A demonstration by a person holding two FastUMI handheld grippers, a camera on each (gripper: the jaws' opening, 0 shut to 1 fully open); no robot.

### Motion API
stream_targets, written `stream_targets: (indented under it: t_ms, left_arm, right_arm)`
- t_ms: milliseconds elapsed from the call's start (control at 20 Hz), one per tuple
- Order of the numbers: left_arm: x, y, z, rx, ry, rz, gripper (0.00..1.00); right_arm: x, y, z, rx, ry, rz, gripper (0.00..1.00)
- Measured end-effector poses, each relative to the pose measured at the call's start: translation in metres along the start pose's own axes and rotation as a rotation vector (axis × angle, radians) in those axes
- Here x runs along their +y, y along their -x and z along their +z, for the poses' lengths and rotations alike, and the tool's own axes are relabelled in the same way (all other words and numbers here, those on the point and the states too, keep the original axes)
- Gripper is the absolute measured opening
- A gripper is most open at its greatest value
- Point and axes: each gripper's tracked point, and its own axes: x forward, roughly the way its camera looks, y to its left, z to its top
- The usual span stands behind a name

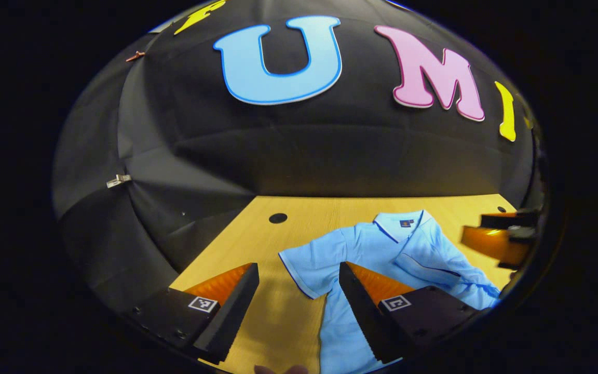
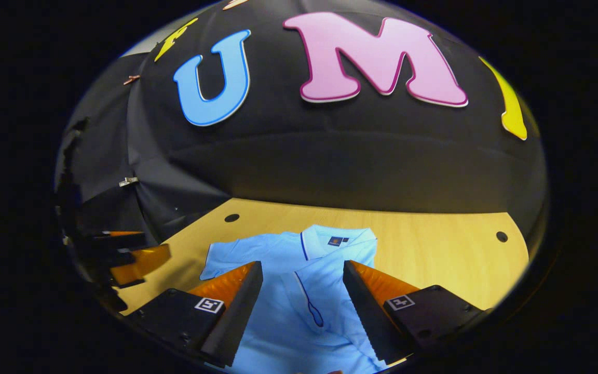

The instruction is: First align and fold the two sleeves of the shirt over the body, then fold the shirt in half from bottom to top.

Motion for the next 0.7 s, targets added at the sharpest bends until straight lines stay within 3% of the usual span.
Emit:
stream_targets:
  t_ms: [450, 700]
  left_arm:
    - [0.014, -0.098, -0.052, 0.304, 0.177, 0.057, 0.99]
    - [0.015, -0.126, -0.066, 0.374, 0.202, 0.073, 1.0]
  right_arm:
    - [-0.051, 0.101, 0.012, -0.036, -0.02, -0.027, 0.97]
    - [-0.073, 0.138, -0.003, -0.007, -0.013, -0.066, 0.97]
